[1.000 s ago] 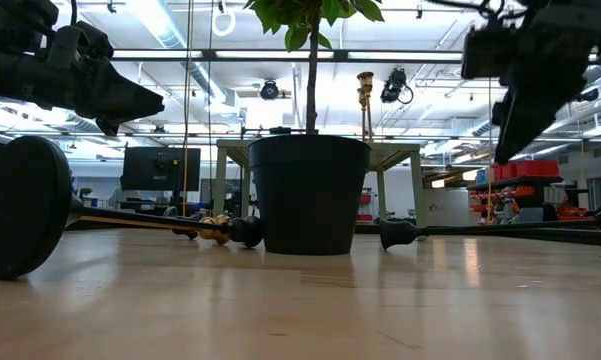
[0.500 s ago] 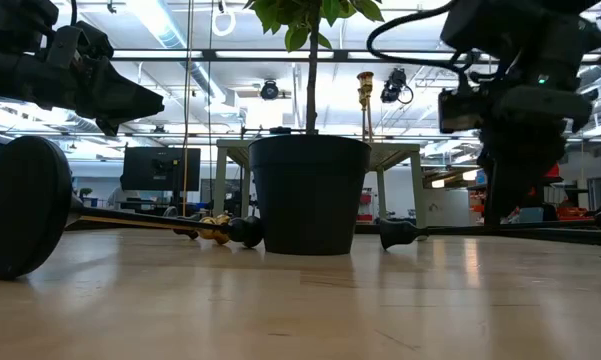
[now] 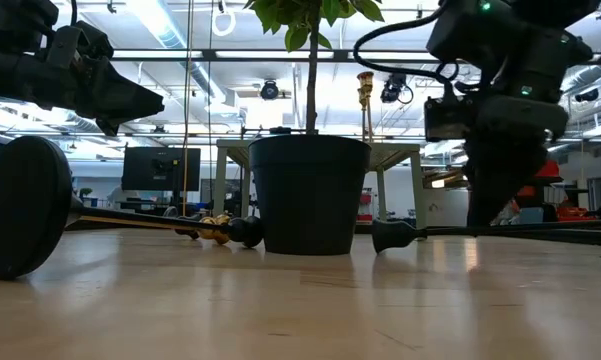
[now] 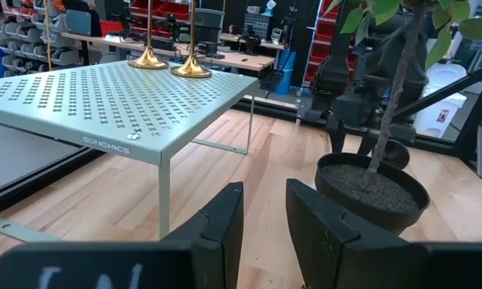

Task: Pick & Place candle stick holders
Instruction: Put the right black candle holder on the shelf

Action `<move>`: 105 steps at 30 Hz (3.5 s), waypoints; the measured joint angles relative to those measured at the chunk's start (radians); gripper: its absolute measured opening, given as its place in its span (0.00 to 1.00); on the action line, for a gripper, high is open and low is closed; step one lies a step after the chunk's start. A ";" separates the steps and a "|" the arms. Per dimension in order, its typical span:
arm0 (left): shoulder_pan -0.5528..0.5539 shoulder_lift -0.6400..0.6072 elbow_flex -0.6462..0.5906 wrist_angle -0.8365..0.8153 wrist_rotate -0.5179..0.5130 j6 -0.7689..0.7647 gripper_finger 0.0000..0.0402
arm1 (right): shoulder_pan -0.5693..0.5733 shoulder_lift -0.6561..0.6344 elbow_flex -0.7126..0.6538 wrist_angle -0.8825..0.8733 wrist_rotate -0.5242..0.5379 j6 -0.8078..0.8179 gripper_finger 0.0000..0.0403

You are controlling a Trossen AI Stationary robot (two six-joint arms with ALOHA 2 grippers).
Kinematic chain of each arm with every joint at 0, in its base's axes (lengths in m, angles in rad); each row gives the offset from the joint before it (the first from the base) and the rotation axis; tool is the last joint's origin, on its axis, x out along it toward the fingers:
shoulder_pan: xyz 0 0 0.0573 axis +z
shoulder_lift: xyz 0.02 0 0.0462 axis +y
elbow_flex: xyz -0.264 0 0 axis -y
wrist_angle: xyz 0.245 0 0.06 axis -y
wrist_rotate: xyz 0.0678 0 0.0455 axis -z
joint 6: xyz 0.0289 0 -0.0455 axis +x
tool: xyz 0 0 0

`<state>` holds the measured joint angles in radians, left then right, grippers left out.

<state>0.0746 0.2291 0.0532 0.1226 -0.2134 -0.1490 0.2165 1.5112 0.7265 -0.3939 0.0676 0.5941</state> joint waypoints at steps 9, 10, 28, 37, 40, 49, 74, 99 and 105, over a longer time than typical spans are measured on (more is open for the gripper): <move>0.000 0.000 0.000 0.000 0.000 0.002 0.25 | 0.062 -0.003 0.015 0.070 -0.095 0.044 0.36; 0.000 0.000 0.000 0.000 0.000 0.002 0.25 | 0.069 -0.003 0.015 0.074 -0.092 0.058 0.36; 0.000 0.000 0.000 -0.001 0.000 0.003 0.25 | 0.125 0.089 0.016 0.070 -0.013 0.104 0.34; 0.000 0.000 0.000 -0.001 0.000 0.003 0.25 | 0.122 0.109 0.018 0.072 0.009 0.063 0.23; 0.000 0.000 0.000 -0.001 0.000 0.003 0.25 | 0.122 0.109 0.018 0.071 0.008 0.052 0.20; 0.000 0.000 0.000 -0.001 0.000 0.003 0.25 | 0.118 0.111 0.016 0.068 0.025 0.041 0.09; 0.000 0.000 0.000 -0.001 0.000 0.003 0.25 | 0.111 -0.031 0.013 -0.018 0.202 0.048 0.00; 0.001 0.000 -0.001 0.218 -0.112 0.005 0.25 | -0.029 -0.445 0.014 0.082 0.661 -0.153 0.00; 0.001 0.000 -0.001 0.257 -0.201 0.030 0.25 | -0.105 -0.446 0.014 0.267 0.656 -0.333 0.00</move>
<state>0.0757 0.2287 0.0525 0.3800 -0.4149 -0.1185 0.1112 1.0648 0.7406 -0.1272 0.7241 0.2610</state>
